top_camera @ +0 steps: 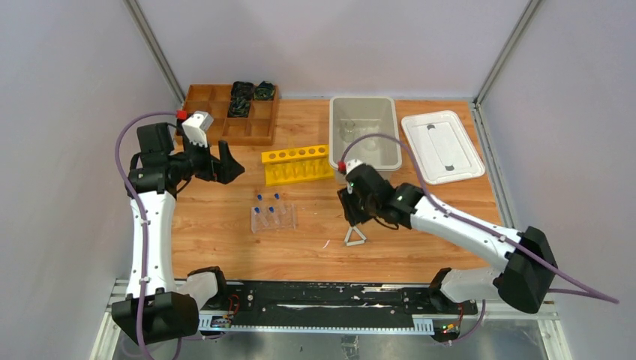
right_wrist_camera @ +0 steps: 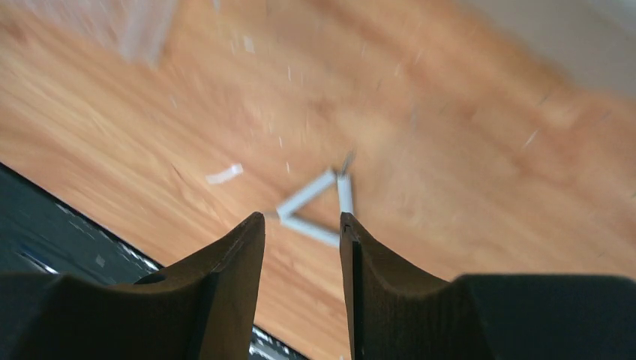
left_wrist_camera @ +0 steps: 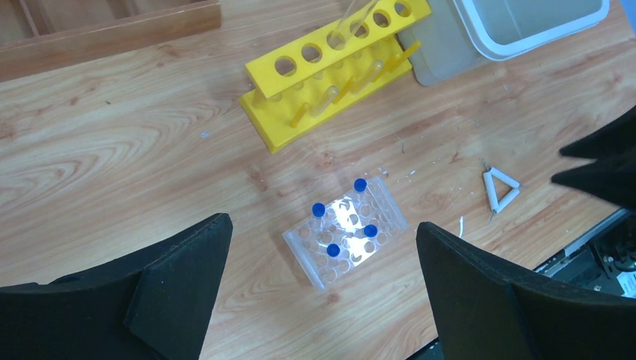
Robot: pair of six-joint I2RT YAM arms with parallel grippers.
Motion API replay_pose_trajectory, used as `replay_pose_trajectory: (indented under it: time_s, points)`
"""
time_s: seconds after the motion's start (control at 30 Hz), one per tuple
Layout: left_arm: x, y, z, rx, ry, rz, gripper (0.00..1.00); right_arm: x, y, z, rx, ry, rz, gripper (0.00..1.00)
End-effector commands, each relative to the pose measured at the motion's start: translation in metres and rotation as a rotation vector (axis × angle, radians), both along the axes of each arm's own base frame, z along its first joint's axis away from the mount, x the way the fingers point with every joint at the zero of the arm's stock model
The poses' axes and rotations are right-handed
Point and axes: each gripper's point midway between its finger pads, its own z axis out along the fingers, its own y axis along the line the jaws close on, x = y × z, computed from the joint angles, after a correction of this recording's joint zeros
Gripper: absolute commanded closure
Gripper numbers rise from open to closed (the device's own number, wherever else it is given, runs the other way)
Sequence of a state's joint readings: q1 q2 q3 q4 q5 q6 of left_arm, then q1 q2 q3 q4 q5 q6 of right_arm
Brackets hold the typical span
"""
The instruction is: Organize the chemistry lab equipment
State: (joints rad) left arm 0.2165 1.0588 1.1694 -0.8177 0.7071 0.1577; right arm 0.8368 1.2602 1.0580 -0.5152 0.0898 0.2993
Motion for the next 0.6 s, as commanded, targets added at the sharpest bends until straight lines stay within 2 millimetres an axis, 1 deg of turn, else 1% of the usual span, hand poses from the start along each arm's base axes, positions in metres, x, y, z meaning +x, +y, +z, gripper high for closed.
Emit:
replay_pose_trajectory:
  time_s: [0.0,0.1,0.27,0.37,0.57]
  points:
    - [-0.006,-0.005,0.000,-0.007,-0.010,-0.027,0.00,-0.035,-0.013,-0.063,-0.100,0.091,-0.013,0.56]
    - [-0.007,-0.005,-0.001,-0.002,-0.007,-0.023,0.00,-0.046,-0.016,-0.088,-0.108,0.113,-0.001,0.57]
    - [-0.009,-0.005,0.002,0.007,-0.020,-0.023,0.00,-0.047,-0.029,-0.116,-0.176,0.123,-0.030,0.58]
    - [-0.010,-0.004,0.003,0.010,-0.020,-0.024,0.00,-0.044,-0.032,-0.126,-0.198,0.110,-0.035,0.58]
    - [-0.012,-0.004,0.003,0.018,-0.016,-0.027,0.00,-0.033,-0.028,-0.135,-0.196,0.068,-0.049,0.60]
